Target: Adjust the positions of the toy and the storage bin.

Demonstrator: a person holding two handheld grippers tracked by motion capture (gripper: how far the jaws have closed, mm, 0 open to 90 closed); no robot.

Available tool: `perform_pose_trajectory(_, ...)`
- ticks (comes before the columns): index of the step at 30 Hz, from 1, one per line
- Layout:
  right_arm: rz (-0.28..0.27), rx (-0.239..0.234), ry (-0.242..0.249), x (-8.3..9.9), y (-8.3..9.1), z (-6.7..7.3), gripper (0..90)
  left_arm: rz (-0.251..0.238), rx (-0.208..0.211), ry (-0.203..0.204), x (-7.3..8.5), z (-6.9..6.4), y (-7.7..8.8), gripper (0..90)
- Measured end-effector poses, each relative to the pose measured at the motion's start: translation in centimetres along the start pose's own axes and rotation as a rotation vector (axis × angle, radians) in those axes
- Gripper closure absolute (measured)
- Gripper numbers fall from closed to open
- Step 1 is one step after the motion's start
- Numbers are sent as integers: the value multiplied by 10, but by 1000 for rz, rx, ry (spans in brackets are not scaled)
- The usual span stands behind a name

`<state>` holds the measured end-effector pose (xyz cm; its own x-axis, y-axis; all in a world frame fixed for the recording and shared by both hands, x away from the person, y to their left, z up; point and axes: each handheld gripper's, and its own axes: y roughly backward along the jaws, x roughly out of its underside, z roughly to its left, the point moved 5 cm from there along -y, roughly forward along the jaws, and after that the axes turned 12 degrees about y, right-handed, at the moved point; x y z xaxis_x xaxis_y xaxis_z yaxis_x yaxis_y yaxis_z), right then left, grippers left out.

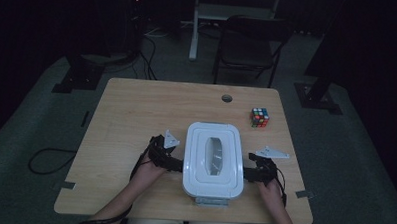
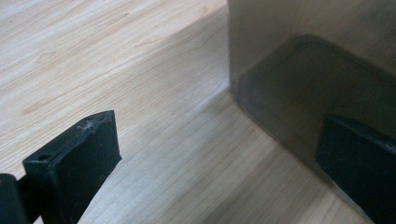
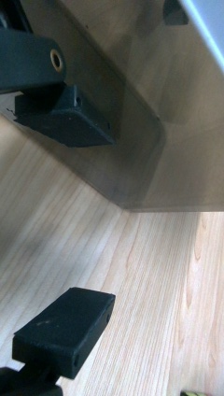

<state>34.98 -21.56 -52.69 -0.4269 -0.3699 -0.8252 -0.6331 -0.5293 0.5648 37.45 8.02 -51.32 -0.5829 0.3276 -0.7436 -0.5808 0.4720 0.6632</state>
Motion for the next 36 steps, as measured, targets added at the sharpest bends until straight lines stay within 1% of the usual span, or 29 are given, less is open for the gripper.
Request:
perform_pose_trajectory(5, 1, -14, -9, 3, 3, 2, 199, 4, 10, -10, 3, -4, 4, 6)
perform_pose_trajectory(7, 5, -22, -15, 6, 4, 2, 196, -4, 25, 5, 6, -5, 5, 6)
perform_pose_trajectory(8, 4, -28, -26, 6, 3, 1, 194, -8, 29, 10, 7, -5, 5, 6)
perform_pose_trajectory(9, 8, -29, -31, 7, 2, 1, 190, -8, 33, 10, 8, -5, 5, 6)
perform_pose_trajectory(10, 13, -24, -29, 8, 2, 0, 184, -7, 42, 16, 9, -6, 5, 6)
perform_pose_trajectory(12, 21, -15, -32, 9, 1, -2, 174, -11, 58, 13, 11, -6, 5, 6)
perform_pose_trajectory(13, 28, -4, -24, 8, 1, -3, 151, -11, 83, 19, 13, -7, 3, 6)
perform_pose_trajectory(14, 24, 7, -17, 8, 3, -5, 133, 7, 106, 23, 15, -5, 1, 6)
perform_pose_trajectory(15, 18, 19, -19, 7, 4, -9, 133, 24, 121, 26, 19, -4, -1, 5)
perform_pose_trajectory(16, 19, 34, -30, 7, 5, -13, 130, 43, 121, 17, 23, -1, -3, 6)
perform_pose_trajectory(18, 21, 57, -40, 8, 6, -24, 129, 60, 102, -2, 29, 4, -4, 6)
perform_pose_trajectory(19, 11, 62, -45, 9, 7, -29, 128, 64, 98, 0, 32, 7, -4, 6)
perform_pose_trajectory(20, 3, 53, -60, 9, 7, -34, 128, 59, 100, 10, 34, 10, -3, 6)
perform_pose_trajectory(21, 8, 54, -76, 10, 6, -40, 128, 53, 102, 20, 35, 13, -1, 6)
perform_pose_trajectory(23, 24, 73, -92, 12, 2, -51, 125, 44, 97, 40, 37, 18, 3, 6)
perform_pose_trajectory(24, 27, 74, -100, 13, -1, -55, 124, 40, 91, 43, 39, 21, 4, 6)
perform_pose_trajectory(25, 38, 84, -103, 13, -3, -60, 124, 38, 85, 48, 40, 24, 5, 6)
perform_pose_trajectory(26, 42, 92, -104, 13, -6, -64, 124, 37, 85, 51, 42, 27, 7, 6)
perform_pose_trajectory(27, 46, 96, -110, 13, -8, -69, 124, 34, 91, 62, 44, 29, 8, 6)
perform_pose_trajectory(28, 51, 94, -121, 12, -11, -73, 125, 41, 92, 63, 46, 32, 9, 6)
perform_pose_trajectory(29, 52, 102, -125, 11, -13, -77, 125, 37, 91, 64, 48, 34, 11, 6)
perform_pose_trajectory(30, 52, 102, -125, 11, -13, -77, 125, 37, 91, 64, 48, 34, 11, 6)
perform_pose_trajectory(31, 46, 114, -131, 9, -15, -81, 129, 34, 89, 65, 51, 38, 14, 6)
perform_pose_trajectory(32, 26, 146, -134, 3, -19, -89, 132, 29, 94, 65, 55, 42, 18, 6)
perform_pose_trajectory(34, 15, 167, -127, -2, -21, -95, 131, 23, 86, 62, 59, 48, 22, 6)
perform_pose_trajectory(36, 7, 182, -121, -7, -24, -101, 122, 18, 83, 69, 65, 53, 26, 6)
